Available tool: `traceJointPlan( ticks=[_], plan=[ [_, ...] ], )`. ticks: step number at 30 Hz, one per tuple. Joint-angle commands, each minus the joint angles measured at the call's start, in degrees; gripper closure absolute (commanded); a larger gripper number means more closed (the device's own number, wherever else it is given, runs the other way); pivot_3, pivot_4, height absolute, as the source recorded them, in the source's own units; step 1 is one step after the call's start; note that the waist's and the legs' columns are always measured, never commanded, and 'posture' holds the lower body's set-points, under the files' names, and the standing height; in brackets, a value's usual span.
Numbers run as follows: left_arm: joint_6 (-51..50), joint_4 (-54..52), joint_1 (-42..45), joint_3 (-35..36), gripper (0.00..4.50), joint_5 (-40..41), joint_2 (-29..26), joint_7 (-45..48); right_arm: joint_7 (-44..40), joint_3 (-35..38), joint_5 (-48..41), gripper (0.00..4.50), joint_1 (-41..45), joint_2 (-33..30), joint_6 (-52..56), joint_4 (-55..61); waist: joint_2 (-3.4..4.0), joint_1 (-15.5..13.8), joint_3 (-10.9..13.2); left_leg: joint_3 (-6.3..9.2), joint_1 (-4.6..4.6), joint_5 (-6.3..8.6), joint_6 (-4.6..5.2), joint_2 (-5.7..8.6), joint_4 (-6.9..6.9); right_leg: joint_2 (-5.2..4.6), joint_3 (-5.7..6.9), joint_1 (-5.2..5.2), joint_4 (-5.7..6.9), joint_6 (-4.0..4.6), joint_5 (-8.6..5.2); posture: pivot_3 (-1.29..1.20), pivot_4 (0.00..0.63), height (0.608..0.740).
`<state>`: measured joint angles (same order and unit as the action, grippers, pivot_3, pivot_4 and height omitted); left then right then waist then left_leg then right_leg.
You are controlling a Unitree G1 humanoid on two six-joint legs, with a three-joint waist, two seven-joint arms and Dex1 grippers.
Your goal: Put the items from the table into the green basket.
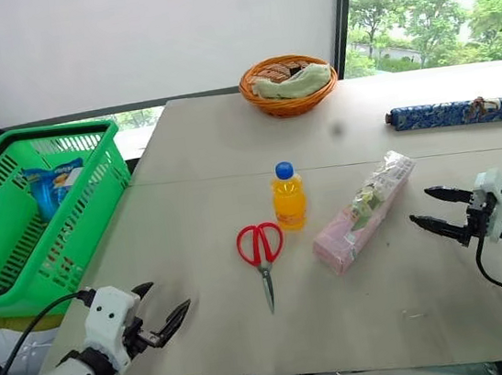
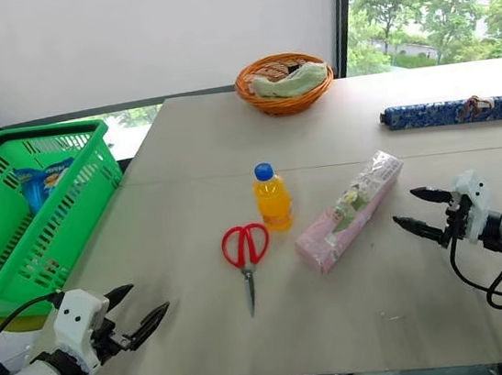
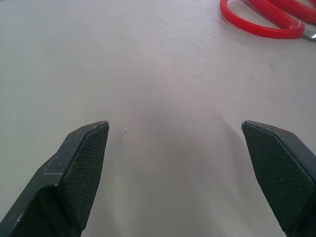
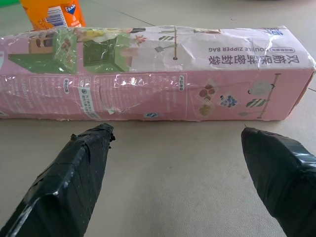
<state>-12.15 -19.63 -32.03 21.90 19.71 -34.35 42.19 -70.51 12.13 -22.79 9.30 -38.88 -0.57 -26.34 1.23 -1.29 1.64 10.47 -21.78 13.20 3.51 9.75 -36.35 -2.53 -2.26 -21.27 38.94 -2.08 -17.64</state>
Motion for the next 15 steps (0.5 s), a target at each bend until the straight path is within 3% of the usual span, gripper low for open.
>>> traceJointPlan(
  ticks=[1, 15],
  plan=[
    [-0.3, -1.5, 0.7, 0.5, 0.07, 0.7, -0.4, 0.3, -0.5, 1.6, -1.1, 0.0, -0.5, -1.1, -0.4, 1.8, -0.01, 0.0, 0.0, 0.0, 0.0, 0.0, 0.0, 0.0, 0.0, 0.0, 0.0, 0.0, 0.0, 0.0, 0.0, -0.03, 0.0, 0.74],
    [-2.2, -0.7, 5.3, -1.8, 0.07, 0.5, -0.7, 1.3, -0.6, 2.8, -2.2, 0.0, -2.5, -1.8, 0.1, 4.6, -0.07, 0.2, 0.0, -0.15, 0.02, 0.02, 0.03, -0.06, 0.0, 0.04, -0.12, -0.01, 0.0, -0.02, 0.01, -0.05, 0.0, 0.74]
  ],
)
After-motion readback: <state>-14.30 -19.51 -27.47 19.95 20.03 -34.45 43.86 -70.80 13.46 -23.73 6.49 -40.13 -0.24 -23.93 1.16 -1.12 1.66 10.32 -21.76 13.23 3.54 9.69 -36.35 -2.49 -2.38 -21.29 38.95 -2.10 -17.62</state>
